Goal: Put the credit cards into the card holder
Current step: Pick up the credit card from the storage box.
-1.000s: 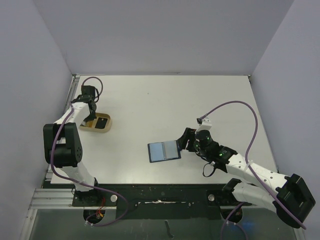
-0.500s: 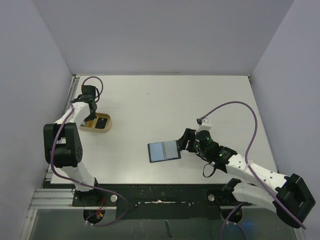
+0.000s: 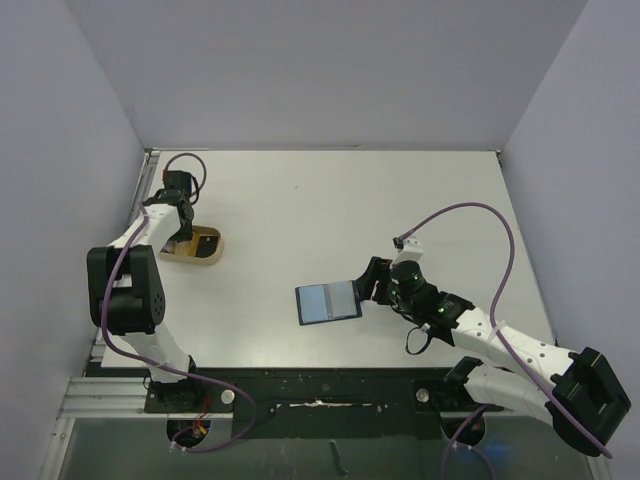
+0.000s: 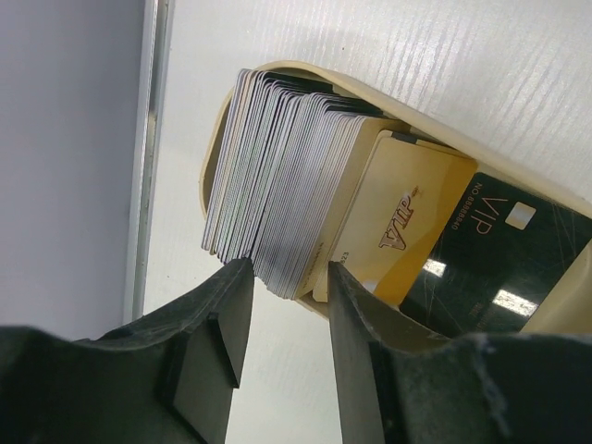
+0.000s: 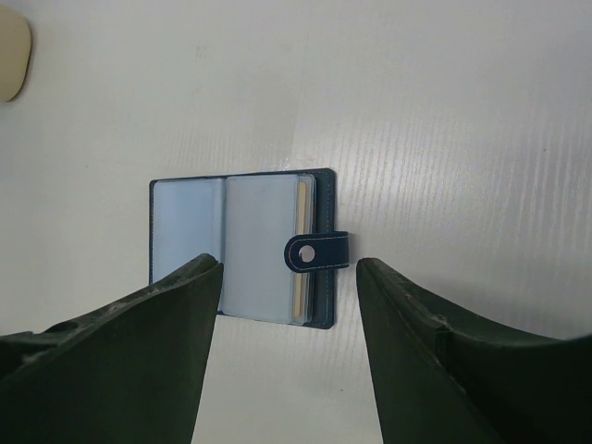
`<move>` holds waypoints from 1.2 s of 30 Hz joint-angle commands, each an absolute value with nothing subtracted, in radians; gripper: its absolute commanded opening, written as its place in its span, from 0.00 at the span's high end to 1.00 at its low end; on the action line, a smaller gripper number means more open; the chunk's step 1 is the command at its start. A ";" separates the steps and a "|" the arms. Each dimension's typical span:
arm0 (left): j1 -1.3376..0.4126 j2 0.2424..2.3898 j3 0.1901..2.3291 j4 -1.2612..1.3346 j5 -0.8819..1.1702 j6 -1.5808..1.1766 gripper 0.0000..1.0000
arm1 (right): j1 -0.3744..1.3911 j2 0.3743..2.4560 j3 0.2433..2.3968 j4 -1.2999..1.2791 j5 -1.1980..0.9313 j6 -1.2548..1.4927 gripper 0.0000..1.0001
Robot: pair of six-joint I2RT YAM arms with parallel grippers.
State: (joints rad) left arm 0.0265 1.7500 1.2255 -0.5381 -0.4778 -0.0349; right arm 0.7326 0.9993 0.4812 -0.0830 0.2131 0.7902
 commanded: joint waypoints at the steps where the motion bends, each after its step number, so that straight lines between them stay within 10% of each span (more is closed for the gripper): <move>1: 0.022 1.764 1.277 -0.527 -0.476 -0.016 0.63 | 0.726 1.003 0.492 -0.028 0.216 0.775 0.39; 36: -0.017 1.774 1.293 -0.547 -0.609 0.000 0.89 | 0.712 0.996 0.482 -0.026 0.206 0.775 0.39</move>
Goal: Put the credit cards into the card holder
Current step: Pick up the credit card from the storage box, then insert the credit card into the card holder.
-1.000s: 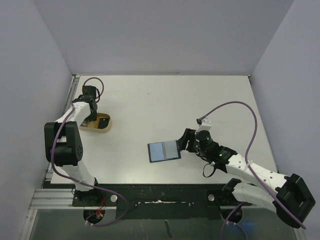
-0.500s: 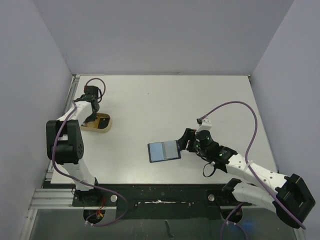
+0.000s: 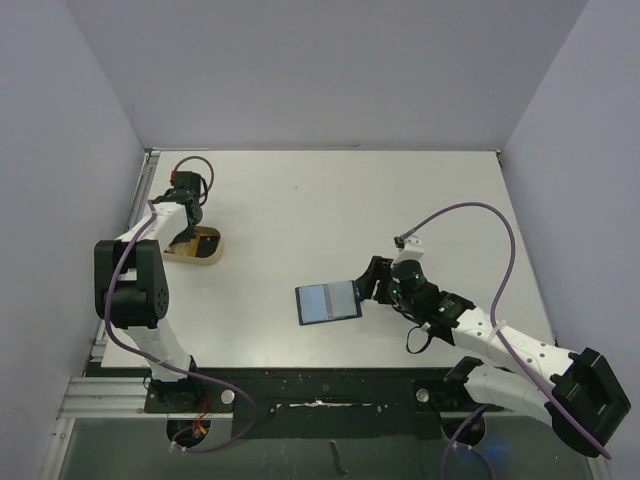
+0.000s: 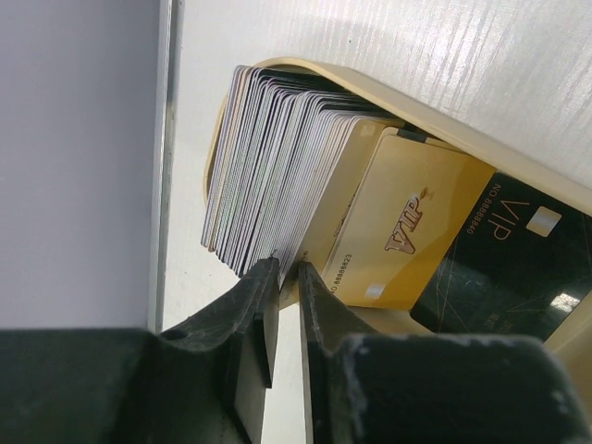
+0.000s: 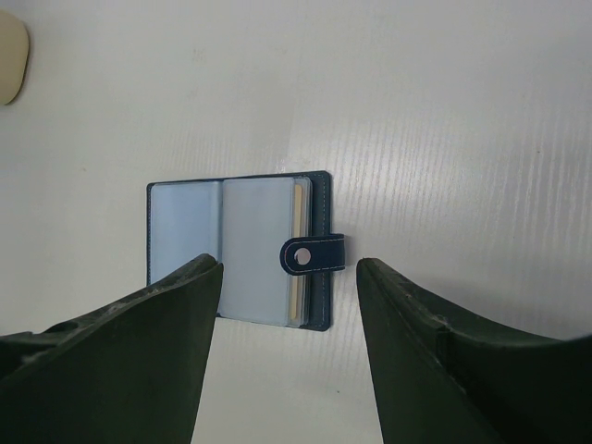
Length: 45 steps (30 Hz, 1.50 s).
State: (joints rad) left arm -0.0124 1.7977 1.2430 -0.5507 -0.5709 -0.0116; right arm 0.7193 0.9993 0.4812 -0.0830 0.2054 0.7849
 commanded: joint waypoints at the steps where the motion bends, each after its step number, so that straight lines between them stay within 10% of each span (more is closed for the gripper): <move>1: -0.018 1.771 1.297 -0.549 -0.609 0.000 0.90 | 0.713 0.996 0.481 -0.026 0.207 0.775 0.39; 35: -0.102 1.587 1.344 -0.714 -0.534 -0.116 1.00 | 0.715 0.993 0.541 -0.110 0.210 0.791 0.39; 45: -0.104 1.419 1.305 -0.686 -0.236 -0.151 1.00 | 0.716 1.001 0.603 -0.179 0.238 0.779 0.39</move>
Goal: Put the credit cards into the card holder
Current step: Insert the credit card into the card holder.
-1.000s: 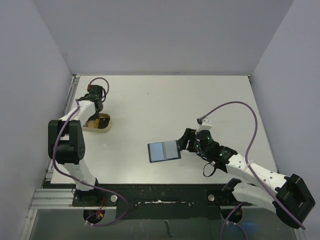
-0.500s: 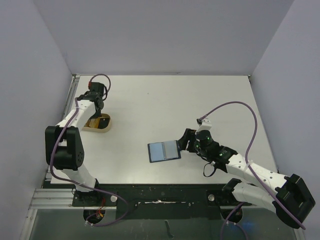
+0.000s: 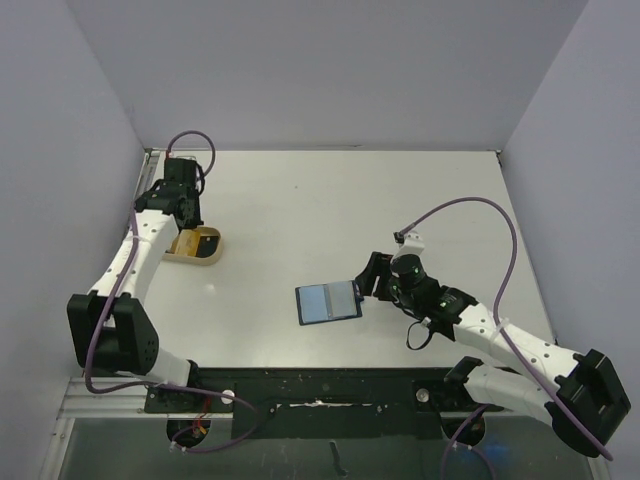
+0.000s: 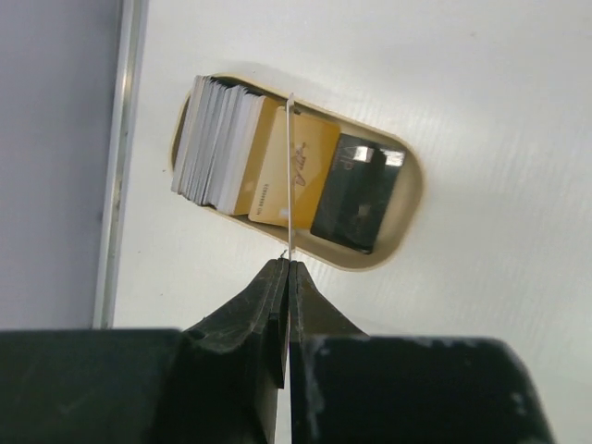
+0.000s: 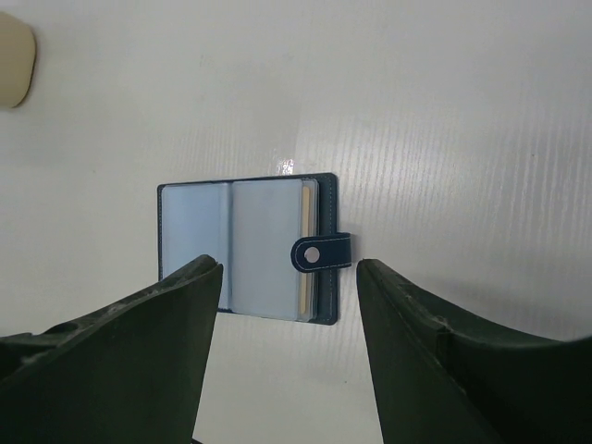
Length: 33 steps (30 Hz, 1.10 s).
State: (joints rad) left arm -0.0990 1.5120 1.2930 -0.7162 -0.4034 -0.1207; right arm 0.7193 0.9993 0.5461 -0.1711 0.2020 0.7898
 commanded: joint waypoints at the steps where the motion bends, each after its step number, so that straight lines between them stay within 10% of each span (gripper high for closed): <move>1: -0.102 1.400 1.294 -0.678 -0.196 -0.158 1.00 | 0.716 1.004 0.608 -0.186 0.240 0.777 0.39; 16: -0.087 1.187 0.977 -0.313 0.625 -0.530 1.00 | 0.689 1.178 0.692 -0.243 0.207 0.663 0.39; 33: -0.276 1.208 0.578 0.127 0.644 -0.894 1.00 | 0.689 1.414 0.755 -0.215 0.092 0.620 0.51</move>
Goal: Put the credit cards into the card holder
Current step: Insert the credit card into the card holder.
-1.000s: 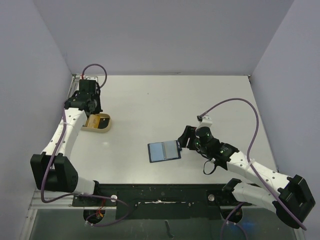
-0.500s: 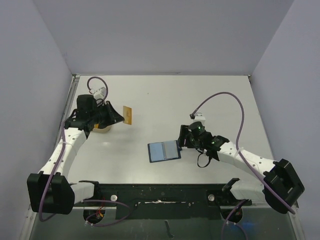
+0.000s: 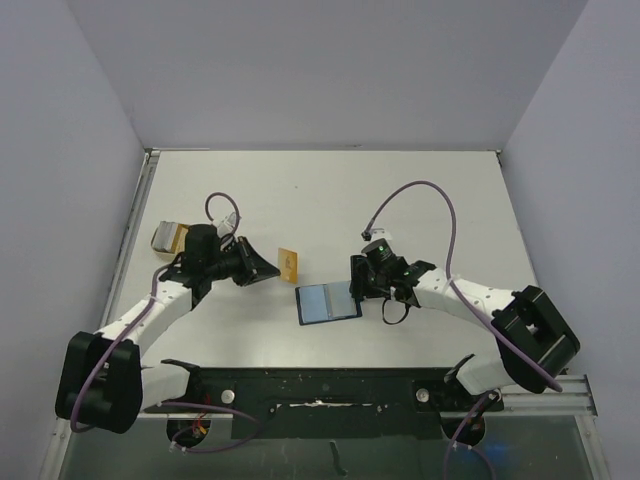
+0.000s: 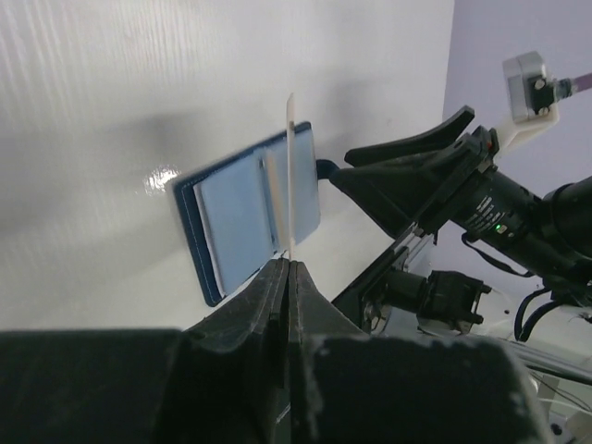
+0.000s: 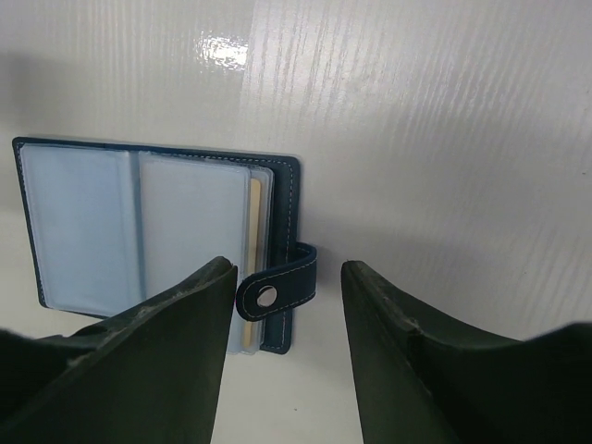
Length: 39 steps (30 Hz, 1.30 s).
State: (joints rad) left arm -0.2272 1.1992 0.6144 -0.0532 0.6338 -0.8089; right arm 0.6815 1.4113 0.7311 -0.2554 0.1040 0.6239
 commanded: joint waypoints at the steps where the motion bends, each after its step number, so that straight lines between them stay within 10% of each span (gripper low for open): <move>1: -0.291 1.212 0.570 0.142 0.639 -0.903 1.00 | 0.692 1.417 0.751 -0.213 0.093 0.626 0.52; 19: -0.395 1.263 0.481 0.184 0.547 -0.983 1.00 | 0.818 1.461 0.687 -0.178 0.156 0.760 0.74; 39: -0.440 1.371 0.453 0.219 0.618 -0.922 1.00 | 0.824 1.450 0.673 -0.174 0.183 0.765 0.77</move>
